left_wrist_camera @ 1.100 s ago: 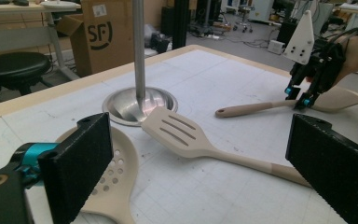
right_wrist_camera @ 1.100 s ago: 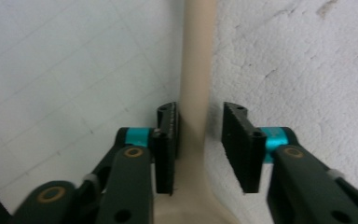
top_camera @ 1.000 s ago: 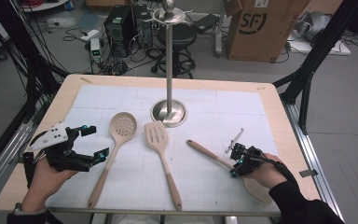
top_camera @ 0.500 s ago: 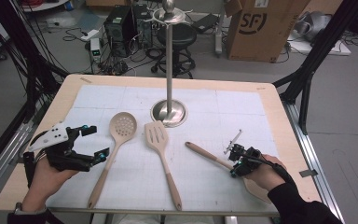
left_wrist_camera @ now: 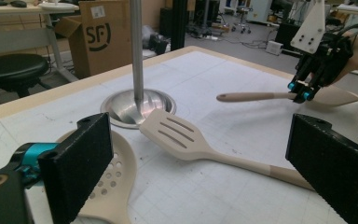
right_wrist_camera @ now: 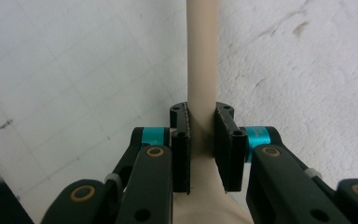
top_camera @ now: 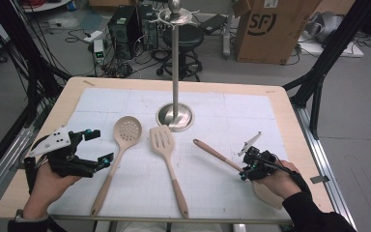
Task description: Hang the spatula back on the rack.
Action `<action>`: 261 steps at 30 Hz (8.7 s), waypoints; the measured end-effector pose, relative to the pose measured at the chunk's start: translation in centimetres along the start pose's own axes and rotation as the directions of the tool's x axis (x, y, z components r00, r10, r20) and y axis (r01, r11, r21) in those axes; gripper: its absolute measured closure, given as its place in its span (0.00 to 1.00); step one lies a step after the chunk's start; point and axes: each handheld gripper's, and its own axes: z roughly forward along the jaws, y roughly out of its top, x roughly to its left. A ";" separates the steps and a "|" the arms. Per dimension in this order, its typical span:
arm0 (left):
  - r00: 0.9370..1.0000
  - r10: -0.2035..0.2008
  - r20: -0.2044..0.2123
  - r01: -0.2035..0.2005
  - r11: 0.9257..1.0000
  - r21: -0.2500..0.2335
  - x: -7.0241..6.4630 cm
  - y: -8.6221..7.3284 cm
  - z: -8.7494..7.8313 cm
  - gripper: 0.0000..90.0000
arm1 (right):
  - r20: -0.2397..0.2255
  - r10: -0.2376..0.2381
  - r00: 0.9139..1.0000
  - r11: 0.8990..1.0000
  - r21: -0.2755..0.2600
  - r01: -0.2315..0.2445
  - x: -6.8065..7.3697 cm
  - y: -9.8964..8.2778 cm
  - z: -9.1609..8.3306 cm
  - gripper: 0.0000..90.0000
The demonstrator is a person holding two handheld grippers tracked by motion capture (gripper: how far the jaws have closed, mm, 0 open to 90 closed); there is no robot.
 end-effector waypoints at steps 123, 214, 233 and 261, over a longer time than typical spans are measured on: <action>0.998 -0.012 -0.057 0.010 0.999 -0.034 0.0 -0.2 -3.4 0.09 | -0.049 0.081 0.995 0.584 -0.807 -0.088 -3.9 9.9 -9.2 0.88; 0.997 -0.019 -0.070 0.017 0.999 -0.030 -0.1 -0.6 -4.0 0.09 | -0.039 0.111 0.993 0.574 -0.814 -0.096 -4.6 11.3 -8.7 0.88; 0.997 -0.021 -0.076 0.019 0.999 -0.027 -0.1 -0.8 -4.2 0.09 | -0.049 0.093 0.994 0.591 -0.801 -0.095 -4.4 12.2 -8.1 0.88; 0.995 -0.035 -0.092 0.034 0.999 -0.022 -0.4 -1.3 -4.9 0.09 | -0.062 0.066 0.996 0.635 -0.767 -0.090 -4.3 15.2 -6.1 0.88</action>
